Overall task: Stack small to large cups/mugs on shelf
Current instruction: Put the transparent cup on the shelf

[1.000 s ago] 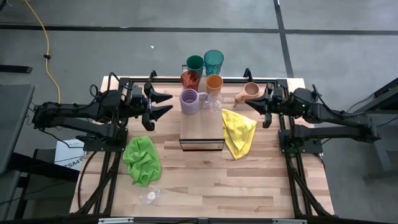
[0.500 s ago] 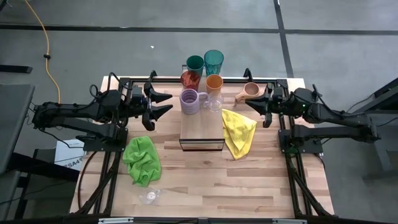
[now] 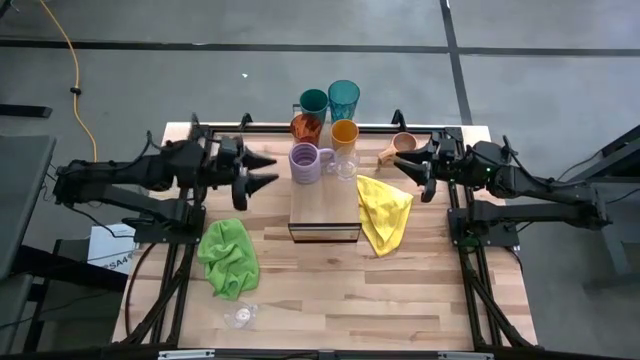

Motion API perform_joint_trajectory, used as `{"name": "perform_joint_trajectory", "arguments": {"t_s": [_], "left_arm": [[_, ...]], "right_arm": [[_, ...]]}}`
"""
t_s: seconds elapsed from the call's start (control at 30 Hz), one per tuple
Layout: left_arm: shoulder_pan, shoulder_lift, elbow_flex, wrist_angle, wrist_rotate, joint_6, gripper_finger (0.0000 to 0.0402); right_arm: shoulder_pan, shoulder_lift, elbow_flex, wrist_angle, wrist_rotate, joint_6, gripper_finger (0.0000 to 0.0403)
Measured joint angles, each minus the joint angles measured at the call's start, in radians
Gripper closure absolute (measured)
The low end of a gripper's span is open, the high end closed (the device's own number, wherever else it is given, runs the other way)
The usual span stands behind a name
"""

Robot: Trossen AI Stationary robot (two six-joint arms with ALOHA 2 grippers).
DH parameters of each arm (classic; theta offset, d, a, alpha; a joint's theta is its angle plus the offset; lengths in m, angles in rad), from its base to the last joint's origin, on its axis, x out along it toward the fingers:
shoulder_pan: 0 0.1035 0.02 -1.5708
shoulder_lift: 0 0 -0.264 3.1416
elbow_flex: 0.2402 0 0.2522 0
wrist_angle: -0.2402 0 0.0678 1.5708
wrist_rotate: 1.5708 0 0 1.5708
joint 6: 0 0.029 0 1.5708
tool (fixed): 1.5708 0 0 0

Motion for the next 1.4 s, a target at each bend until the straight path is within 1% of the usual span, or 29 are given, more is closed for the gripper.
{"name": "perform_joint_trajectory", "arguments": {"t_s": [0.13, 0.27, 0.4, 0.57, 0.67, 0.77, 0.87, 1.07, 1.2, 1.4], "left_arm": [[-0.115, 0.068, 0.146, -0.356, 0.0, -0.05, 0.0148], [-0.291, 0.168, 0.249, -0.649, -0.004, -0.156, 0.0125], [-0.49, 0.272, 0.271, -0.79, -0.004, -0.273, 0.0117], [-0.703, 0.414, 0.271, -0.823, 0.001, -0.455, 0.0117], [-0.794, 0.493, 0.271, -0.804, 0.01, -0.551, 0.0117], [-0.852, 0.569, 0.271, -0.79, 0.021, -0.642, 0.0117], [-0.881, 0.644, 0.271, -0.789, 0.034, -0.696, 0.0117], [-0.892, 0.758, 0.271, -0.772, 0.042, -0.722, 0.0117], [-0.891, 0.803, 0.271, -0.775, 0.042, -0.768, 0.0117], [-0.891, 0.852, 0.271, -0.78, 0.07, -0.812, 0.0117]], "right_arm": [[0.0, 0.0, 0.0, -0.003, 0.0, -0.002, 0.0272], [0.0, 0.0, 0.0, -0.004, 0.0, -0.006, 0.0272], [0.0, 0.0, 0.0, -0.011, 0.0, -0.006, 0.0272], [0.0, 0.0, 0.0, -0.029, 0.0, -0.005, 0.0272], [-0.001, 0.0, 0.0, -0.035, -0.001, -0.008, 0.0272], [-0.002, 0.0, 0.0, -0.044, -0.001, -0.008, 0.0272], [-0.002, 0.0, 0.0, -0.054, -0.001, -0.009, 0.0272], [-0.004, 0.0, 0.0, -0.063, -0.001, -0.009, 0.0272], [-0.004, 0.0, 0.0, -0.064, -0.001, -0.009, 0.0272], [-0.004, 0.0, 0.0, -0.064, -0.001, -0.009, 0.0272]]}}
